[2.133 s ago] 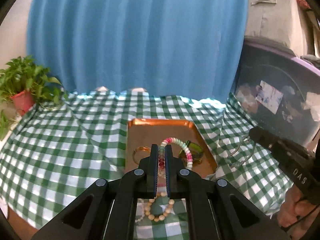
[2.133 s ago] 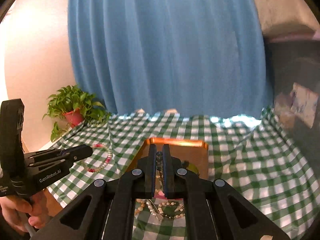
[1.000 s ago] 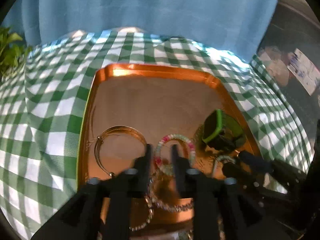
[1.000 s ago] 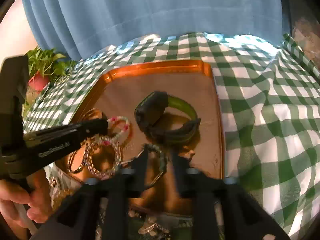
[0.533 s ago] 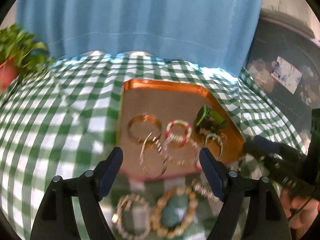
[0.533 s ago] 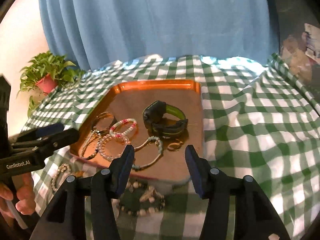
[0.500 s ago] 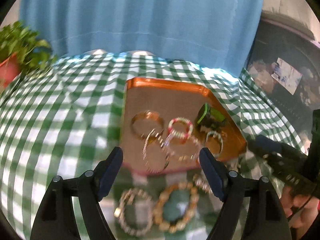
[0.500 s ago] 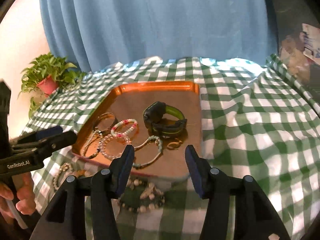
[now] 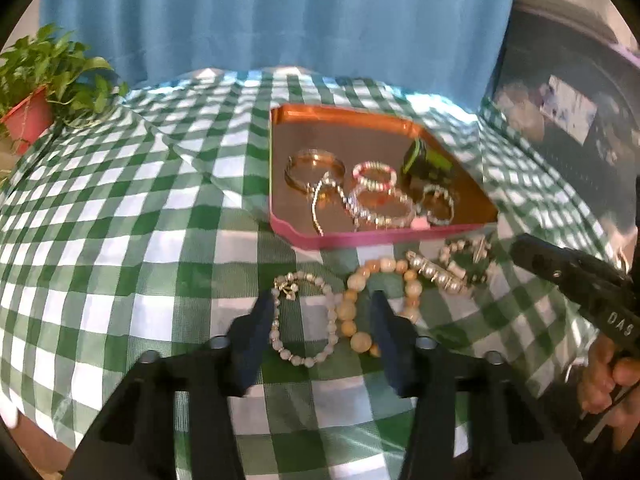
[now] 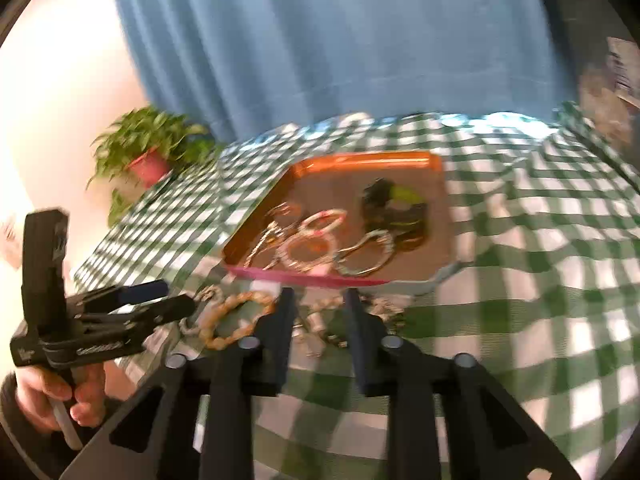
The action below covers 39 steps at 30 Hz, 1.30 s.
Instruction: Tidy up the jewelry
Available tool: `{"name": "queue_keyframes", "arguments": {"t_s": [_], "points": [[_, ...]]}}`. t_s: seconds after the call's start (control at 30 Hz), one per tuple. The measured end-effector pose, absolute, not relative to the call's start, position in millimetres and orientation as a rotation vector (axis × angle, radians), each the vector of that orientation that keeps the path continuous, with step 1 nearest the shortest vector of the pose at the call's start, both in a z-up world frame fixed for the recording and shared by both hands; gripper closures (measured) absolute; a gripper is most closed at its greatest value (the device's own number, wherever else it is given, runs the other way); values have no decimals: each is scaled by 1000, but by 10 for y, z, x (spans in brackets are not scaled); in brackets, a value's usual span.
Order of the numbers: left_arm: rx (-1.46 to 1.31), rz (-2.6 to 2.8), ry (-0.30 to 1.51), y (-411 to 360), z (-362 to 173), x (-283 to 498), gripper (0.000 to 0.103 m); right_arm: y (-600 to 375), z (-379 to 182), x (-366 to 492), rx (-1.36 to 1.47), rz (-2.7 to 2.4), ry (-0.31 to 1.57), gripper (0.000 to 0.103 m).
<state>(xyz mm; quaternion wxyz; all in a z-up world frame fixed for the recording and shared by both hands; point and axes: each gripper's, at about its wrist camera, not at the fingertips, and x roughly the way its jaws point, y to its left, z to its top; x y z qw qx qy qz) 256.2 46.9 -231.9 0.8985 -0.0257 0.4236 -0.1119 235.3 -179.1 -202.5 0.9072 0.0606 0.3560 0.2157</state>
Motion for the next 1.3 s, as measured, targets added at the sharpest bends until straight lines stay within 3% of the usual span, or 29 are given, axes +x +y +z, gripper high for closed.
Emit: {"name": "queue_keyframes", "arguments": {"t_s": [0.07, 0.63, 0.73, 1.3], "points": [[-43, -226, 895, 487, -2366, 2601, 67, -1654, -2089, 2386, 78, 474, 757, 90], [44, -190, 918, 564, -2543, 2846, 69, -1184, -2450, 2720, -157, 540, 875, 93], [45, -214, 916, 565, -2537, 2838, 92, -1131, -2458, 2703, -213, 536, 860, 93], [-103, -227, 802, 575, -2059, 2578, 95, -1278, -2174, 2592, -52, 475, 780, 94]]}}
